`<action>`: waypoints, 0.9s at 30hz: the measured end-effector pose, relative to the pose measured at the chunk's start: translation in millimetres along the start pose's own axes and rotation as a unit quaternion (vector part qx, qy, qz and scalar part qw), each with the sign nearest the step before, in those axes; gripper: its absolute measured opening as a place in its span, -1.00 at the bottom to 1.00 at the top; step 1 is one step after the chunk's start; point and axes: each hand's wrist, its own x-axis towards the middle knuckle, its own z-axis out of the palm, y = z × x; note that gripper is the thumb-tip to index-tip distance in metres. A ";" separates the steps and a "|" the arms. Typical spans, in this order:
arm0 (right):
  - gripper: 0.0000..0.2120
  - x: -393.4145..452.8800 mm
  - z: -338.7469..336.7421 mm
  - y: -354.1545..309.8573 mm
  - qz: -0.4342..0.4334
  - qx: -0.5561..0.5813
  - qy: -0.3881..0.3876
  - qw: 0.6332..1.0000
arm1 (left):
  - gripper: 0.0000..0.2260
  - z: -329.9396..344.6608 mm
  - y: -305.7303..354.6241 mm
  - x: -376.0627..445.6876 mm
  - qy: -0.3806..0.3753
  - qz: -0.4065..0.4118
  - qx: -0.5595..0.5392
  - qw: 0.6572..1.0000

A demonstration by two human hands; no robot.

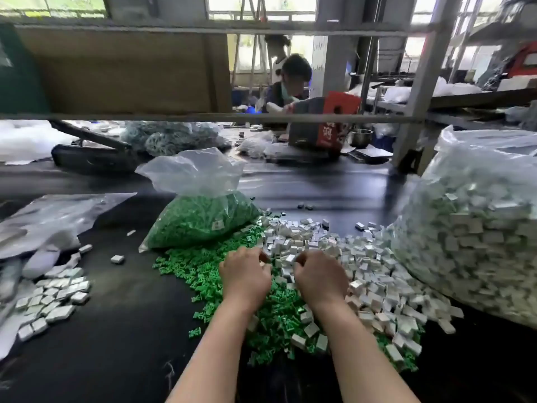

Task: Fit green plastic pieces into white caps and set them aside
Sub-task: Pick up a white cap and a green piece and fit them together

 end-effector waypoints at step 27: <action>-0.71 31.9 15.3 21.4 0.012 -0.123 0.034 0.992 | -0.64 19.6 -27.2 23.2 -0.041 -0.008 0.007 0.999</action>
